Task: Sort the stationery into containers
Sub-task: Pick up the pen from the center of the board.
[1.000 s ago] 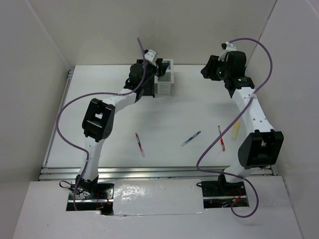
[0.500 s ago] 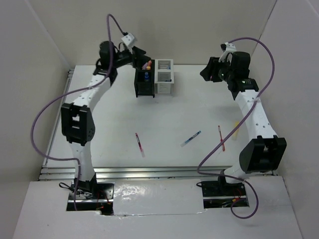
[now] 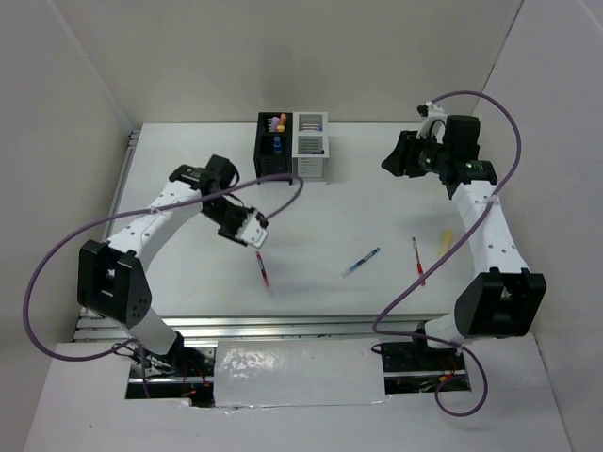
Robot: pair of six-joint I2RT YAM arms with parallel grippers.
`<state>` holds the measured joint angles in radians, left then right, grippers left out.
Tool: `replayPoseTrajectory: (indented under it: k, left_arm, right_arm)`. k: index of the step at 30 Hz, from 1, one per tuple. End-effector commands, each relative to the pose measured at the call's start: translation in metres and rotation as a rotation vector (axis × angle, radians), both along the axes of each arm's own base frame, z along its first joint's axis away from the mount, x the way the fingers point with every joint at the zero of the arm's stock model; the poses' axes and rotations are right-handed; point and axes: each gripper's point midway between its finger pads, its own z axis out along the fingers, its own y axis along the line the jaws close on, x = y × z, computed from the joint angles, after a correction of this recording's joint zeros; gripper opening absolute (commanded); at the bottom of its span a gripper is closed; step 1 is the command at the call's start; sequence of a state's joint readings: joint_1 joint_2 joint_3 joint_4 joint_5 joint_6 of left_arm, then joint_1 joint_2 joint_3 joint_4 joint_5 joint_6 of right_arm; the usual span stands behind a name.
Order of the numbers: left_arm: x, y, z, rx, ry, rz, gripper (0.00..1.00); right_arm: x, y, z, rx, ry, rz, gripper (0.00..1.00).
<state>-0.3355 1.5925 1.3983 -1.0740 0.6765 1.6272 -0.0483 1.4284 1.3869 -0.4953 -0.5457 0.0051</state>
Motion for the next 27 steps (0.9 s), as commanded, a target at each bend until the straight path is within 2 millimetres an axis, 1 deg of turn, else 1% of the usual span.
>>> replayPoseTrajectory:
  k: [1, 2, 3, 4, 5, 6, 7, 8, 10, 11, 12, 16, 17, 18, 20, 27]
  left_arm:
    - [-0.046, -0.004, -0.009, 0.124, -0.105, -0.321, 0.47]
    - [-0.053, 0.003, -0.025, 0.196, -0.108, -0.346, 0.47]
    - [-0.063, -0.004, -0.026, 0.217, -0.137, -0.380, 0.47]
    - [-0.059, -0.009, -0.031, 0.233, -0.189, -0.385, 0.47]
    - [-0.064, -0.002, -0.042, 0.286, -0.208, -0.393, 0.46]
    - [-0.071, -0.008, -0.046, 0.305, -0.231, -0.431, 0.46]
    - [-0.071, -0.010, -0.050, 0.315, -0.259, -0.442, 0.47]
    - [-0.080, -0.010, -0.058, 0.356, -0.269, -0.482, 0.49]
    - [-0.086, -0.009, -0.068, 0.395, -0.277, -0.511, 0.50]
    - [-0.090, -0.012, -0.071, 0.415, -0.281, -0.529, 0.50]
    - [-0.091, -0.013, -0.074, 0.425, -0.282, -0.537, 0.50]
    - [-0.084, -0.026, -0.086, 0.457, -0.307, -0.562, 0.51]
    - [-0.082, -0.030, -0.086, 0.458, -0.314, -0.564, 0.51]
    - [-0.084, -0.036, -0.089, 0.455, -0.313, -0.579, 0.52]
    - [-0.086, -0.042, -0.095, 0.468, -0.307, -0.596, 0.53]
    - [-0.090, -0.051, -0.112, 0.485, -0.262, -0.620, 0.53]
  right_arm:
    - [-0.009, -0.003, 0.010, -0.004, -0.022, 0.014, 0.53]
    - [-0.009, -0.004, 0.010, -0.003, -0.017, 0.013, 0.52]
    - [-0.009, -0.004, 0.010, -0.004, -0.015, 0.010, 0.53]
    - [-0.008, -0.007, 0.008, -0.003, -0.007, 0.002, 0.52]
    - [-0.008, -0.008, 0.007, -0.002, -0.003, -0.002, 0.52]
    - [-0.007, -0.009, 0.007, 0.003, 0.001, -0.006, 0.52]
    - [-0.007, -0.012, 0.006, 0.007, 0.004, -0.014, 0.52]
    - [-0.007, -0.012, 0.005, 0.010, 0.005, -0.015, 0.52]
    - [-0.007, -0.017, 0.003, 0.014, 0.008, -0.023, 0.52]
    - [-0.007, -0.018, 0.001, 0.015, 0.011, -0.026, 0.52]
    - [-0.008, -0.019, 0.001, 0.017, 0.010, -0.026, 0.52]
    - [-0.010, -0.023, -0.002, 0.026, 0.015, -0.029, 0.52]
    - [-0.011, -0.023, -0.003, 0.029, 0.017, -0.028, 0.52]
    - [-0.011, -0.024, -0.003, 0.030, 0.018, -0.030, 0.52]
    - [-0.012, -0.025, -0.004, 0.032, 0.023, -0.032, 0.52]
    - [-0.012, -0.034, -0.005, 0.030, 0.027, -0.049, 0.52]
